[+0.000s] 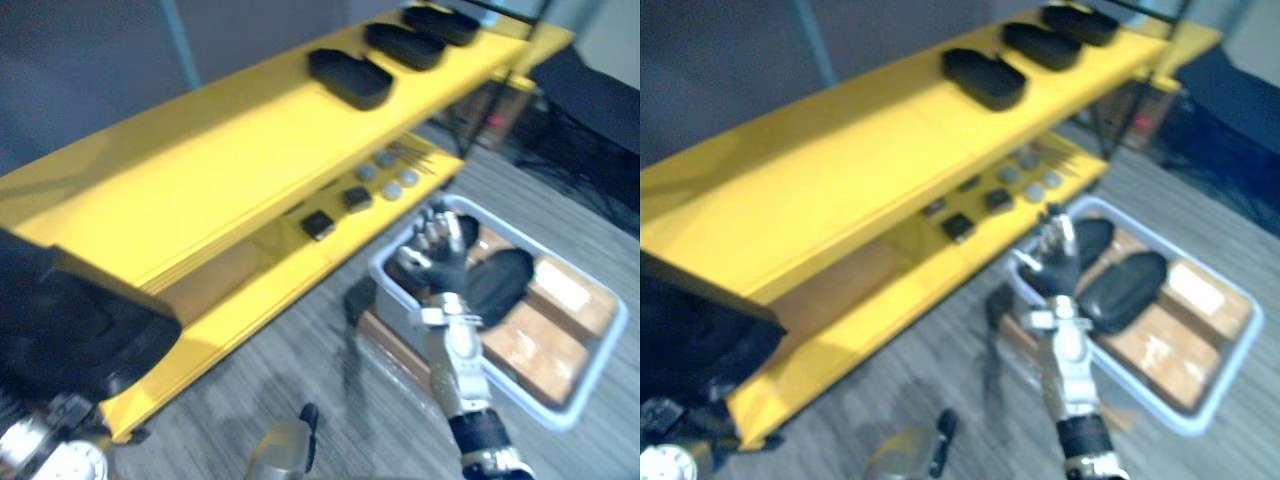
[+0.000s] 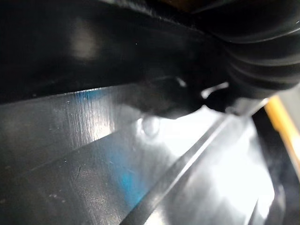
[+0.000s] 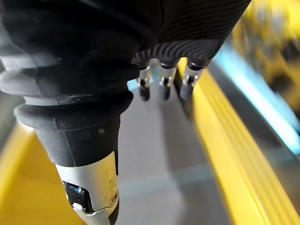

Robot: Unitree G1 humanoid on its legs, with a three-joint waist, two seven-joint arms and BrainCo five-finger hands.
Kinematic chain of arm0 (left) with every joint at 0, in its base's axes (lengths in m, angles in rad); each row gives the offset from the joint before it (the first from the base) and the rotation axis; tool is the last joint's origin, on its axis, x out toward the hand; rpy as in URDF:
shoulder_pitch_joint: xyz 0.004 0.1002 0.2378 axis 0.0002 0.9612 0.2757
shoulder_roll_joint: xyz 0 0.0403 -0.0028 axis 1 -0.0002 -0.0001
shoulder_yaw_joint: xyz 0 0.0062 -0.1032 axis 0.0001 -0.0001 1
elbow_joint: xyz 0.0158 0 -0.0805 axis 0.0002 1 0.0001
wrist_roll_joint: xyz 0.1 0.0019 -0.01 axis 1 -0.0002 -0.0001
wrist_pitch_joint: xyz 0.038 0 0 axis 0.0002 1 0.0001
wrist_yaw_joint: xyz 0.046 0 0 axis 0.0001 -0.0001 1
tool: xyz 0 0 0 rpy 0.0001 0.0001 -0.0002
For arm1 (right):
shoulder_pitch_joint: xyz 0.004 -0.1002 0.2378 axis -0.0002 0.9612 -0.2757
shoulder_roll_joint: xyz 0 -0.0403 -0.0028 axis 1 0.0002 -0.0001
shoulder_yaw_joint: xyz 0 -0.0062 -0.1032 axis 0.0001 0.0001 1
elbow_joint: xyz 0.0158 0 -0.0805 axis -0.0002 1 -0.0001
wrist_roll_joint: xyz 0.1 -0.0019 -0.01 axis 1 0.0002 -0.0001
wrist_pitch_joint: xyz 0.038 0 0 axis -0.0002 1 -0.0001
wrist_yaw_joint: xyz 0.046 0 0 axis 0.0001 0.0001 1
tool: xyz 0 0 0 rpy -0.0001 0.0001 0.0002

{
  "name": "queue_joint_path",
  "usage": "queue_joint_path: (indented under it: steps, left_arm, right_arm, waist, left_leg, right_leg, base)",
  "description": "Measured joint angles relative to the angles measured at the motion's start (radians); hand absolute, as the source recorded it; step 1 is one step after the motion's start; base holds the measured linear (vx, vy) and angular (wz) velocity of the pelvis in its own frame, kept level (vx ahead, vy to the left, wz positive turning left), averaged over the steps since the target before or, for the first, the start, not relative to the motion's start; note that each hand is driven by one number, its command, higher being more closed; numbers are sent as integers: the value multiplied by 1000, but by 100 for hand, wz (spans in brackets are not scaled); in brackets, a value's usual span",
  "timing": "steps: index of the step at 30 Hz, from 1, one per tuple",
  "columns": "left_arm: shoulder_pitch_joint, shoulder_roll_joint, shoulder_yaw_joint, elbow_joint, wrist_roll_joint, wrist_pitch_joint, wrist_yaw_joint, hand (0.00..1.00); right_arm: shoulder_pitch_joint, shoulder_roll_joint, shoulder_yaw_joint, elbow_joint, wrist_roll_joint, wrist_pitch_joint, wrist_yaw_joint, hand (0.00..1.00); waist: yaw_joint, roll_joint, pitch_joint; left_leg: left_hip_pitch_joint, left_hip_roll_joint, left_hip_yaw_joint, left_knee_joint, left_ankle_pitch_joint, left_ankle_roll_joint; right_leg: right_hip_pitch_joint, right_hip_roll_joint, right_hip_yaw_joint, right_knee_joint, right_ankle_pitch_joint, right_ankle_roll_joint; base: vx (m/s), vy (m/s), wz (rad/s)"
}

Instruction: Walk over and take plastic housings, then place them on the shelf

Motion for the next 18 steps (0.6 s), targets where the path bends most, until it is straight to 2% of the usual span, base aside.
queue_joint_path:
  steps: [5, 8, 9, 12, 16, 17, 18]
  left_arm:
    - [15, -7, -7, -24, -41, -6, -71, 100]
    - [13, -10, -24, -24, -47, -5, -77, 100]
    - [10, -10, -38, -23, -62, -2, -83, 100]
    - [-13, -15, -50, -12, -88, 4, -91, 100]
    - [-33, -19, -78, -12, -122, 2, -117, 100]
    - [-48, -19, -107, -12, -120, -1, -129, 100]
    - [-68, -10, -142, -12, -119, -3, -147, 100]
  right_arm:
    - [16, -28, 4, 1, -69, 60, 21, 0]
    - [82, -71, -32, -5, -76, 62, 43, 0]
    - [130, -83, -58, -8, -73, 62, 47, 0]
    - [194, -105, -90, -32, -74, 61, 42, 0]
    - [220, -100, -103, -57, -86, 50, 35, 0]
    - [228, -101, -115, -72, -87, 44, 29, 0]
    - [239, -101, -130, -92, -87, 41, 23, 0]
  waist:
    - [-11, -13, -11]
    - [-35, -17, -14]
    - [-44, -17, -14]
    - [-66, -20, -15]
    - [-72, -34, -28]
    - [-78, -34, -28]
    - [-97, -30, -31]
  left_leg:
    - [1, -8, -18, 0, -2, -1]
    - [-4, -15, -24, 10, -9, -2]
    - [-5, -9, 10, 17, -31, 18]
    - [-7, 11, 95, 23, -33, 21]
    - [-27, 7, 93, -5, -32, 20]
    - [-36, 8, 88, -19, -28, 21]
    - [-35, 6, 67, -45, -2, 23]
  right_leg:
    - [4, -3, 0, 19, -13, -21]
    - [29, 6, -39, 15, -14, -22]
    - [54, 8, -79, 4, -14, -22]
    - [93, 10, -137, -20, -14, -22]
    - [65, 0, -128, 8, -14, -22]
    - [45, -5, -103, 40, -14, -22]
    - [24, -14, -58, 93, -17, -28]
  base:
    - [-24, 2, 11]
    - [-85, -11, 20]
    - [-103, 4, 48]
    - [-59, 14, 52]
    - [-37, 51, 36]
    - [-10, 83, 67]
    - [6, 91, 78]
